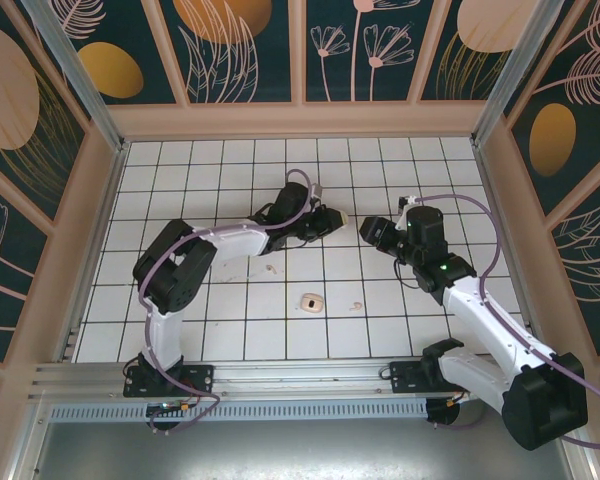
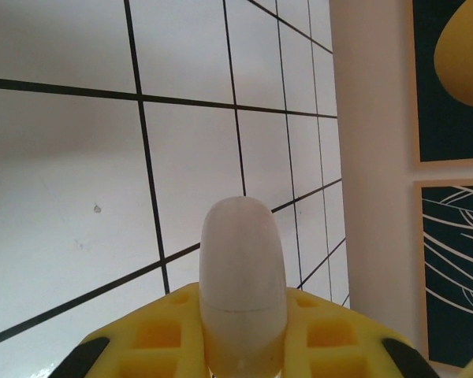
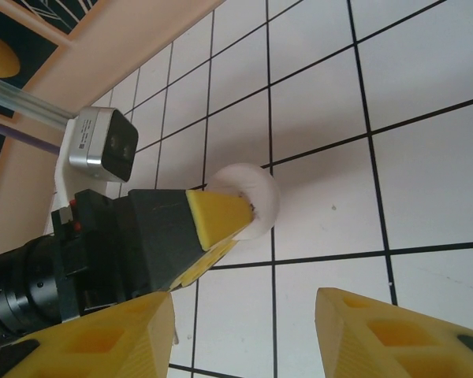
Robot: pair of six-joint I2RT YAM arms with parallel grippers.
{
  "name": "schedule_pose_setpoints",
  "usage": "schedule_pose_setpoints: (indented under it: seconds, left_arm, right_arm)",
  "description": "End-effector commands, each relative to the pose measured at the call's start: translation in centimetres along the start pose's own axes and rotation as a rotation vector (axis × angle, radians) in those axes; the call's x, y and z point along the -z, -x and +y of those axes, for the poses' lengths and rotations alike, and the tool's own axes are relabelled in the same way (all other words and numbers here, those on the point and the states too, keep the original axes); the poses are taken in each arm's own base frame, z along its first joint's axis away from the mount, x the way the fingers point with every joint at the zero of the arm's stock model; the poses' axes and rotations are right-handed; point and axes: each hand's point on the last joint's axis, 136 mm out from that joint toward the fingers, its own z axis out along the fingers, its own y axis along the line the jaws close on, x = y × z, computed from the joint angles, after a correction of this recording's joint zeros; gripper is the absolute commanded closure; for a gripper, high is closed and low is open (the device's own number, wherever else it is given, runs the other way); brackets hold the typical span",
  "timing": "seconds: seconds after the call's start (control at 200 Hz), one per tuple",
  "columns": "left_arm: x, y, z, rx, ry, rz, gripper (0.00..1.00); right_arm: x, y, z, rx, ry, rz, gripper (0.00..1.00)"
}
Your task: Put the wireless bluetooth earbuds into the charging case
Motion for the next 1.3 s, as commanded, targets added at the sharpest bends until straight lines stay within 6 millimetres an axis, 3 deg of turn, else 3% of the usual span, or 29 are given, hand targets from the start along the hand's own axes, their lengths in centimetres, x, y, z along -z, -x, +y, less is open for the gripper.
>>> schedule_pose_setpoints:
  seconds: [0.0, 0.571, 1.291]
  left_arm:
    - [-1.2, -0.5, 0.8, 0.046, 0.035, 0.033, 0.87]
    - [-4.9, -1.7, 3.1, 0.068, 0.113, 0.108, 0.82]
    - [-5.0, -2.2, 5.2, 0.065, 0.194, 0.117, 0.75]
  right_arm:
    - [0.7, 1.3, -0.1, 0.028, -0.029, -0.053, 0.49]
    - [1.2, 2.1, 0.0, 0.059, -0.042, -0.080, 0.50]
    - [1.5, 2.4, 0.1, 0.069, -0.048, -0.085, 0.51]
